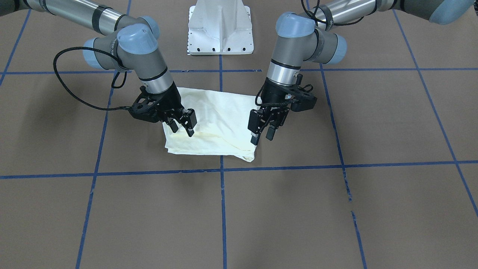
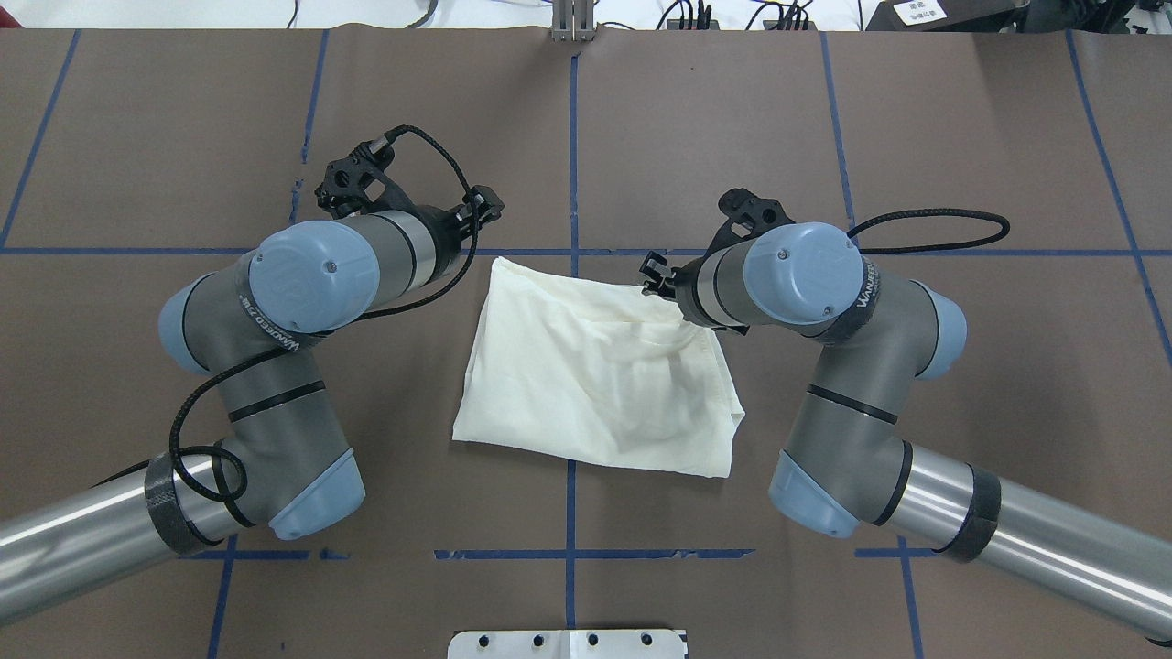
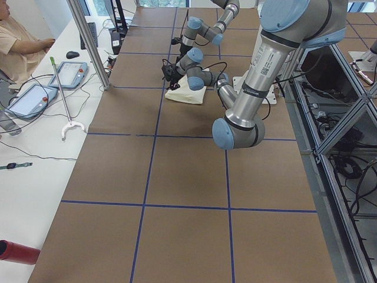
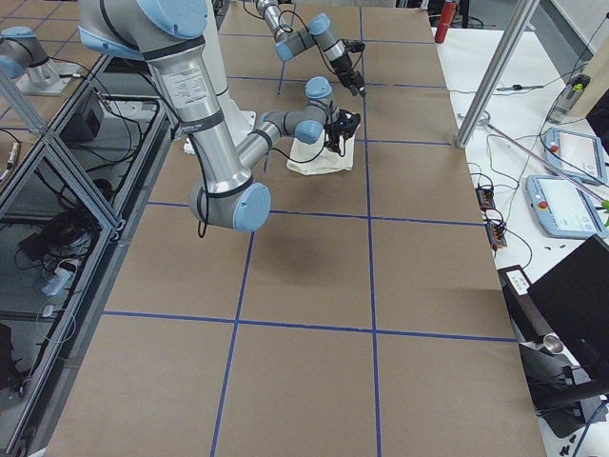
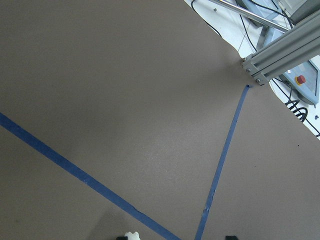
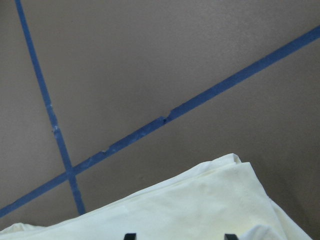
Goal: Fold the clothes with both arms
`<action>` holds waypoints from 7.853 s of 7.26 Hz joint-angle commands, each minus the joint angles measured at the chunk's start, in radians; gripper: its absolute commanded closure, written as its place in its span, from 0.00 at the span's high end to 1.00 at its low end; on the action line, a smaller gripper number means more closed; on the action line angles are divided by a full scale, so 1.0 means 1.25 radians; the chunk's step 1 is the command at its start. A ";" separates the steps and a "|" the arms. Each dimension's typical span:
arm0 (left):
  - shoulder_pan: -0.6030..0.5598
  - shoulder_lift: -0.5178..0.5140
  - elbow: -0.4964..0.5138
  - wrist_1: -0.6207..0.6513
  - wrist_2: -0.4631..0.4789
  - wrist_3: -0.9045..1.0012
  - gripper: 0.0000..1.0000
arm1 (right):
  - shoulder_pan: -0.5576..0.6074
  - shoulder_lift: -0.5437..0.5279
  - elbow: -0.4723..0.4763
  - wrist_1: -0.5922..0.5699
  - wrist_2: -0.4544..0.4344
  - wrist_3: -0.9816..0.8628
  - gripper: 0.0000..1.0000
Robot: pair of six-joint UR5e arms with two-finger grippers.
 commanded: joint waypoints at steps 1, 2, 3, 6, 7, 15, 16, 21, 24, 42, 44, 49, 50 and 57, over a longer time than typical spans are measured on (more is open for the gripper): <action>-0.002 0.011 -0.004 0.000 0.003 -0.003 0.72 | -0.004 -0.018 0.008 -0.007 -0.002 0.050 0.63; -0.001 0.012 0.002 0.000 0.004 -0.008 0.72 | -0.004 -0.013 0.008 -0.010 -0.001 0.050 0.63; 0.000 0.026 0.006 -0.005 0.004 -0.008 0.72 | -0.003 -0.009 0.029 -0.064 0.003 0.052 0.63; 0.007 0.031 0.002 -0.006 0.070 -0.013 0.72 | -0.009 0.006 0.067 -0.206 0.007 0.120 0.61; 0.013 0.033 0.002 -0.006 0.083 -0.013 0.72 | -0.010 0.009 0.062 -0.213 0.008 0.150 0.61; 0.039 0.031 0.007 -0.006 0.128 -0.027 0.72 | -0.009 0.045 -0.003 -0.210 0.057 0.189 0.00; 0.039 0.030 0.007 -0.006 0.128 -0.028 0.72 | 0.007 0.046 0.003 -0.208 0.085 0.124 0.00; 0.071 0.025 0.011 -0.005 0.155 -0.045 0.72 | 0.104 0.047 -0.034 -0.208 0.171 -0.027 0.00; 0.075 0.027 0.012 -0.005 0.155 -0.050 0.72 | 0.107 0.049 -0.074 -0.207 0.167 -0.044 0.25; 0.211 0.065 0.016 -0.009 0.142 -0.069 0.00 | 0.139 0.002 0.048 -0.197 0.171 -0.103 0.36; 0.201 0.116 -0.026 -0.010 0.138 0.015 0.00 | 0.141 -0.023 0.091 -0.197 0.175 -0.108 0.37; 0.034 0.254 -0.163 -0.006 -0.037 0.249 0.00 | 0.162 -0.100 0.200 -0.203 0.180 -0.161 0.45; -0.014 0.291 -0.190 -0.007 -0.091 0.314 0.00 | 0.170 -0.138 0.237 -0.205 0.181 -0.218 0.99; -0.549 0.533 -0.198 0.002 -0.588 1.160 1.00 | 0.582 -0.363 0.169 -0.268 0.419 -1.159 1.00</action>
